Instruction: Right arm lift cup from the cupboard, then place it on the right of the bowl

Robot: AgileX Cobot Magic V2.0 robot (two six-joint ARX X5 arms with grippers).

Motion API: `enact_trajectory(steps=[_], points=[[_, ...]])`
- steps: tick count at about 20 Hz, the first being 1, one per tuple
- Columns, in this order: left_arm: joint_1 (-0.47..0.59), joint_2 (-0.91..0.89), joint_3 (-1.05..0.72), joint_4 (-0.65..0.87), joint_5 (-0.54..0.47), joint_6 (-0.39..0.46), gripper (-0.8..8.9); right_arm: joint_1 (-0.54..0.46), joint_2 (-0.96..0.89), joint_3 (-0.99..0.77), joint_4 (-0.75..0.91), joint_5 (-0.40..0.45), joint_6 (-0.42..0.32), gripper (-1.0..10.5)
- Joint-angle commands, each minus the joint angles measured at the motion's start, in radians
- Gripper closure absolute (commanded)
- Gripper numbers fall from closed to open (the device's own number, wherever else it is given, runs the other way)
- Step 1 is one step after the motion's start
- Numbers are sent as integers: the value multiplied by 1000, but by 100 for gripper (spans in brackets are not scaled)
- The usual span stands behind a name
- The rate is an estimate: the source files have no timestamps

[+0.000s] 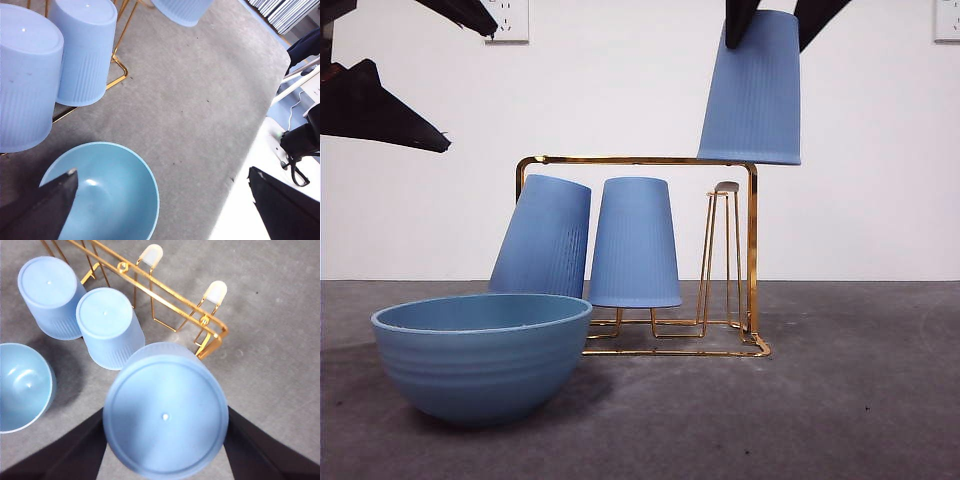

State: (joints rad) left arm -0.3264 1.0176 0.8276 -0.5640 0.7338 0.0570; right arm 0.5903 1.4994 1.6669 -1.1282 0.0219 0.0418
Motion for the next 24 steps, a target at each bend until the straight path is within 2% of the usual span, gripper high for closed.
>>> enact_trajectory(steps=[1, 5, 8, 10, 14, 19, 21, 24], points=[[-14, 18, 22, 10, 7, -2, 221, 11, -89, -110, 100, -21, 10, 726], [-36, 43, 22, 11, 7, -25, 221, 11, -307, -372, 246, -26, 11, 726], [-48, 87, 22, 24, 7, -105, 221, 11, -465, -561, 338, -60, 43, 726], [-56, 118, 22, 38, 7, -136, 221, 11, -564, -692, 434, -97, 102, 726], [-70, 143, 22, 83, 8, -143, 221, 11, -712, -936, 675, -232, 246, 726], [-92, 149, 23, 145, 8, -279, 221, 11, -777, -1174, 985, -381, 415, 726], [-100, 167, 23, 146, 56, -363, 221, 11, -775, -1255, 1137, -419, 496, 726], [-106, 220, 23, 175, 193, -459, 221, 12, -775, -1361, 1327, -444, 599, 726]])
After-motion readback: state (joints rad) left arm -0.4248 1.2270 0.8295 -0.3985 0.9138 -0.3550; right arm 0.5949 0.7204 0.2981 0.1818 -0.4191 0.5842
